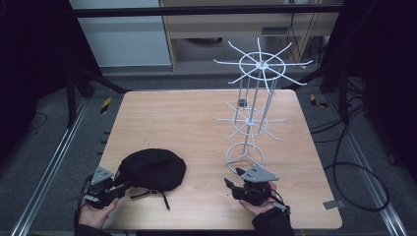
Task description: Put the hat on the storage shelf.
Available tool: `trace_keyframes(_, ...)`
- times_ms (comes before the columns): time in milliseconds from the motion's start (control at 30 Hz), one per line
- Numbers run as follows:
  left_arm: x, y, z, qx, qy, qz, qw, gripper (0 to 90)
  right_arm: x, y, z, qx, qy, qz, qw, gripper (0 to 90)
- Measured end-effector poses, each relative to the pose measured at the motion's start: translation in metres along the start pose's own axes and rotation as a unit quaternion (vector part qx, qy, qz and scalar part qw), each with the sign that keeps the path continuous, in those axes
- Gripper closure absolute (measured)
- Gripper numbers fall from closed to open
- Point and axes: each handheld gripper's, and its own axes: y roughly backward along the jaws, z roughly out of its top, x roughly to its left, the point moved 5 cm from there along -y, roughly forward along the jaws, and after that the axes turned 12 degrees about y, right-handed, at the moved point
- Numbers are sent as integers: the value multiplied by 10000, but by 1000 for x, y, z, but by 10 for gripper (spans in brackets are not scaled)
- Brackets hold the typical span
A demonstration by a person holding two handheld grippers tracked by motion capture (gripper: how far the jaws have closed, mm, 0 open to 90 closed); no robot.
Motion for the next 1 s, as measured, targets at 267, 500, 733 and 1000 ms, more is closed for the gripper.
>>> trace_keyframes(267,5,5,-2,185,-39,514,9985,303,-23,17,-17,106,-163,-365,9991,440)
trace_keyframes(500,1,23,14,-283,-53,71,9996,295,-36,27,-23,72,-311,-531,9981,434)
trace_keyframes(733,-15,29,40,-532,-361,-324,9974,303,-50,41,-32,84,-514,-732,9960,407)
trace_keyframes(1000,-38,21,70,-539,-670,-596,9945,356,-62,49,-44,238,-496,-858,9948,401)
